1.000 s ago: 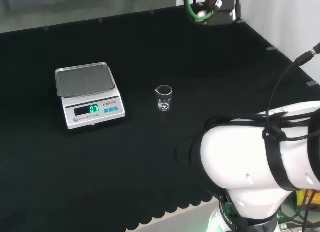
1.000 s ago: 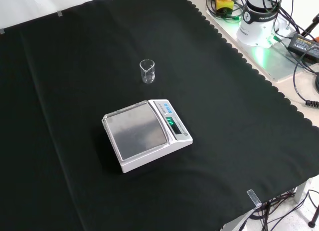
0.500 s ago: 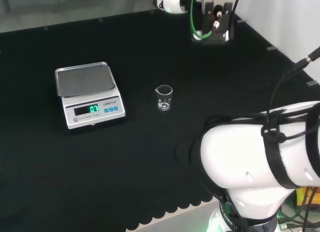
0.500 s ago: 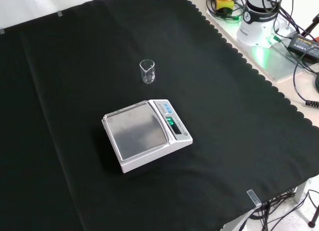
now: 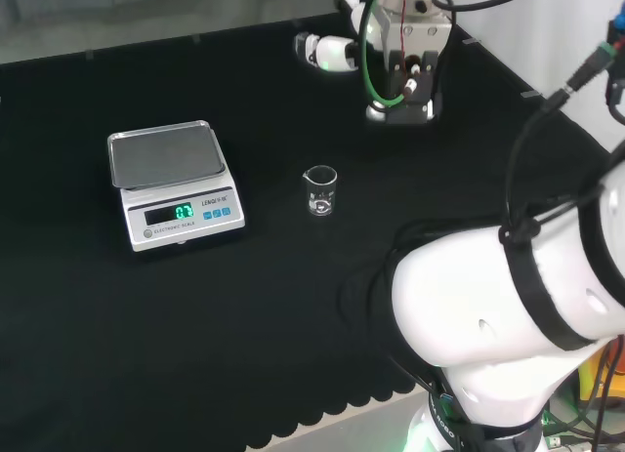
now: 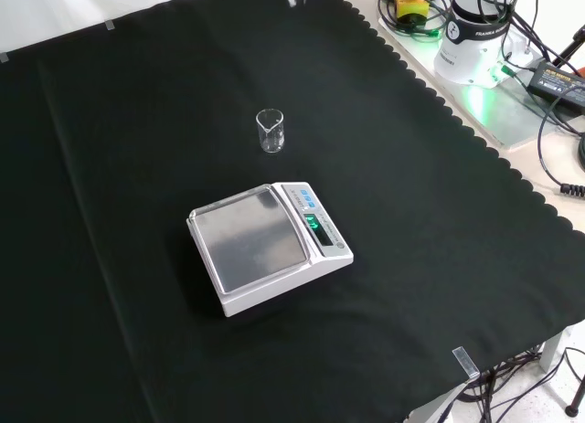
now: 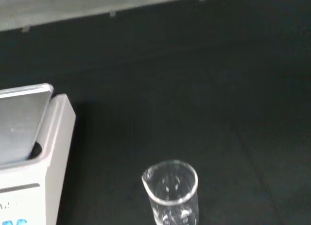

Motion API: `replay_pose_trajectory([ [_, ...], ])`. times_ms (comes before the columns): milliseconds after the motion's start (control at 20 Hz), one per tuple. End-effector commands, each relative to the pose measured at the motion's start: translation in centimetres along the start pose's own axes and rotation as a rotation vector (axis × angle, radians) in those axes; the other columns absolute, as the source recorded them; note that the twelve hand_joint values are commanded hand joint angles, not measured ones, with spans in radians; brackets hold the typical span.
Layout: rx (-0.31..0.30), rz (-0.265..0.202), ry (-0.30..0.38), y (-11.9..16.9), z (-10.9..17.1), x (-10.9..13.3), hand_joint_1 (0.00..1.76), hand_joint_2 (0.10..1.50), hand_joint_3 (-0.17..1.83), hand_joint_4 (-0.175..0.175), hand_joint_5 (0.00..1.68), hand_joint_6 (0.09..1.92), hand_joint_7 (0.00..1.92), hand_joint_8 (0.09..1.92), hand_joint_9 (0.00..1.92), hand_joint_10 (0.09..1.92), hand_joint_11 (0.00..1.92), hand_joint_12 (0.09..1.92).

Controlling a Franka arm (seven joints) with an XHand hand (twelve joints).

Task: Pick up the beaker.

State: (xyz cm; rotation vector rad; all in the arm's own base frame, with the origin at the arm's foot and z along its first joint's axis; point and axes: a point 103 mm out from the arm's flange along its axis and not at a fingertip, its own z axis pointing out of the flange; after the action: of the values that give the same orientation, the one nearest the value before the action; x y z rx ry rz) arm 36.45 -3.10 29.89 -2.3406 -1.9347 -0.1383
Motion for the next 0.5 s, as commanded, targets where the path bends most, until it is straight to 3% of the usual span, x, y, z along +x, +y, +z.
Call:
replay_pose_trajectory([
  [50,0.07,0.01,-0.026,1.5,4.9,0.9,0.05,0.98,0.25,-0.028,0.16,0.09,0.0,0.38,0.0,0.59,0.0,1.43],
  [350,0.127,-0.057,-0.059,1.8,7.3,2.7,0.05,0.98,0.25,-0.03,0.16,0.09,0.0,0.39,0.0,0.59,0.0,1.43],
  [500,0.157,-0.093,-0.044,1.7,8.4,2.6,0.05,0.98,0.25,-0.03,0.16,0.09,0.0,0.39,0.0,0.59,0.0,1.43],
])
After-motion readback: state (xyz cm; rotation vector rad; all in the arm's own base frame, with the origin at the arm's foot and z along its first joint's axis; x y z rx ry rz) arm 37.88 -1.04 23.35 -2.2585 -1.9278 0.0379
